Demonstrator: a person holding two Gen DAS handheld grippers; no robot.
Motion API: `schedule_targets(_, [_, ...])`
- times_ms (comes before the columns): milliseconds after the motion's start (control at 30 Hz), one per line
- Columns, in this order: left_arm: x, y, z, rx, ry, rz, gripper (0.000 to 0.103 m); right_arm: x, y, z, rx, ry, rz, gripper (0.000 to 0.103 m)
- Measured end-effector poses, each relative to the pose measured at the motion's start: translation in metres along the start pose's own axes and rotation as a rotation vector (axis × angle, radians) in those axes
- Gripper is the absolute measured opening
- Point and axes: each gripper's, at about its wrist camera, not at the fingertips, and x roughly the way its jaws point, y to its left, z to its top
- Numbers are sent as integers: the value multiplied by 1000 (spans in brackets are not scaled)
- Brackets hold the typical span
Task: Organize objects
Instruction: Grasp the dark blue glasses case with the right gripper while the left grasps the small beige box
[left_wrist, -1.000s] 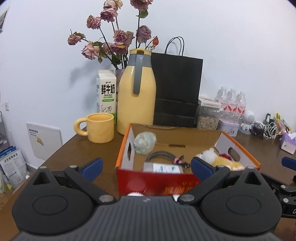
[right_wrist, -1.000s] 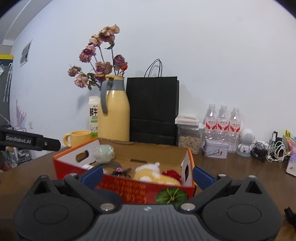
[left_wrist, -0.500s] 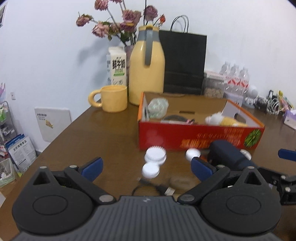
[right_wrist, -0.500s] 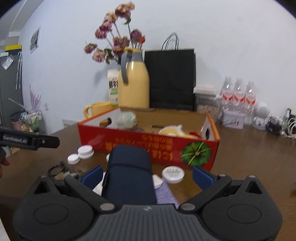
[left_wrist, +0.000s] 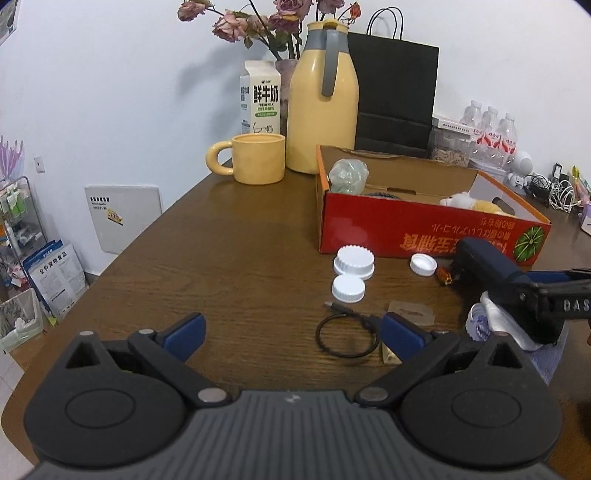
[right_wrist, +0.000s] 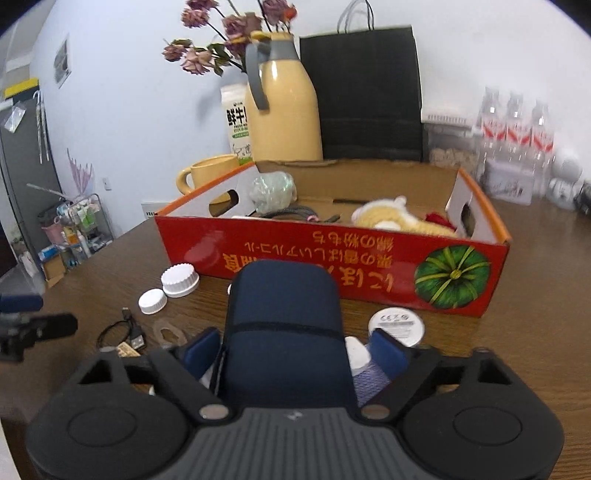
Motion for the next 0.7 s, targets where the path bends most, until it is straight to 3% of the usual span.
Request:
schedule_targets(100, [3, 0, -1, -3, 9, -7, 103, 2, -3, -1, 40, -6, 33, 72])
schedule_targets(467, [13, -10, -1, 13, 26, -21, 103, -4, 4, -9, -4, -84, 11, 63])
schedule_targets(700, [17, -27, -2, 48, 39, -53, 103, -31, 14, -18, -72, -237, -76, 62])
